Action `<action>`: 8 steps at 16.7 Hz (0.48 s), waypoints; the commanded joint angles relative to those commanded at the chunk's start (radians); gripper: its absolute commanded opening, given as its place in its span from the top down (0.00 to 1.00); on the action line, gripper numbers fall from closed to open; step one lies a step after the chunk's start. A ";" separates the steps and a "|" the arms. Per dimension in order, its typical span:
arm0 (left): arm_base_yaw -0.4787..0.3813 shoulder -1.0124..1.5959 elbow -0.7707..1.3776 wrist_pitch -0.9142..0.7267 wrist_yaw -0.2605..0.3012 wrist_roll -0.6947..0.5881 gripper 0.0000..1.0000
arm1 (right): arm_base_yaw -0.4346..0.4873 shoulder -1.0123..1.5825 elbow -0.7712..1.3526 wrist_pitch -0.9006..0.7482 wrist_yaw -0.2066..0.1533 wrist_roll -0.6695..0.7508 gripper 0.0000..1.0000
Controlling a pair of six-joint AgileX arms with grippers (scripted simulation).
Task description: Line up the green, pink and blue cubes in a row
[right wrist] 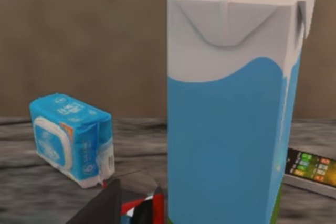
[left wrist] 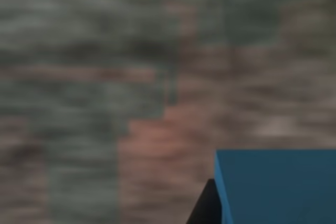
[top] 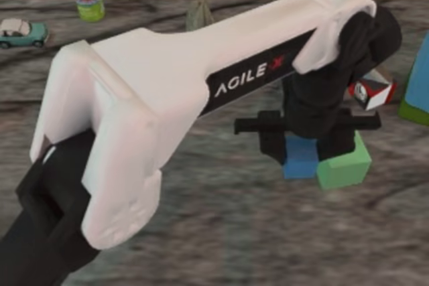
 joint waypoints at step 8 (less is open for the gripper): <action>0.000 0.027 -0.221 0.245 -0.001 -0.001 1.00 | 0.000 0.000 0.000 0.000 0.000 0.000 0.00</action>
